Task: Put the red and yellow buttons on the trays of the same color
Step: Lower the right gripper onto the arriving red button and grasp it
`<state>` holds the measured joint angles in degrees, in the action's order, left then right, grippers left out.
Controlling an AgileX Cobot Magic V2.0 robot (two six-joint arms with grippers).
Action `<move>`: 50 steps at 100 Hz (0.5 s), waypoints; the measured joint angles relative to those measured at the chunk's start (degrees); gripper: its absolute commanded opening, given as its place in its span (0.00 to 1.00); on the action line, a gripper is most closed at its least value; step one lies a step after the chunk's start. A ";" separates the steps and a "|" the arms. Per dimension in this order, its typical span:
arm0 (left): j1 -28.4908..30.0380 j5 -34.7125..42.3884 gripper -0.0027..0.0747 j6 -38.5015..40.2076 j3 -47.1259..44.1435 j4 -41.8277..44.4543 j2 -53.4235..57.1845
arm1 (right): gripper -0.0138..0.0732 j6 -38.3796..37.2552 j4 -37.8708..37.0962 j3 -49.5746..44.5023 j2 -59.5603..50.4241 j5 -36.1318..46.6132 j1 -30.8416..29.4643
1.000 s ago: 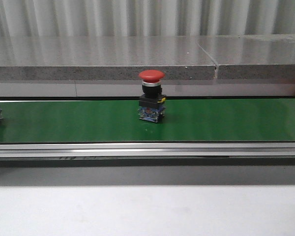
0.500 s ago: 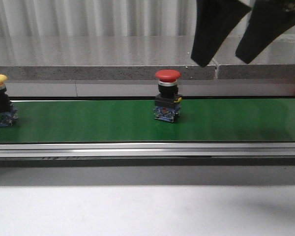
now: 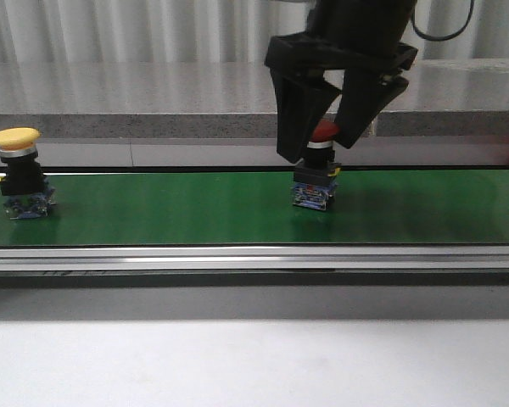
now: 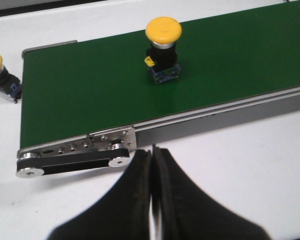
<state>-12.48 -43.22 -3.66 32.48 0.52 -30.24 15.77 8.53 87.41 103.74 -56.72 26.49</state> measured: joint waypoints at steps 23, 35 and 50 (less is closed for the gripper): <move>0.00 0.00 0.01 0.00 0.00 0.00 0.00 | 0.30 0.37 -1.29 -0.01 0.69 3.22 0.09; 0.00 0.00 0.01 0.00 0.00 0.00 0.00 | 0.24 0.09 -1.33 -0.01 0.69 3.74 0.09; -0.05 0.00 0.01 0.00 0.00 0.00 0.00 | 0.24 -5.29 -1.33 -0.01 -0.53 3.85 -0.44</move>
<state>-12.53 -43.22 -3.66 32.48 0.52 -30.24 10.48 7.20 87.41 103.21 -52.87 26.05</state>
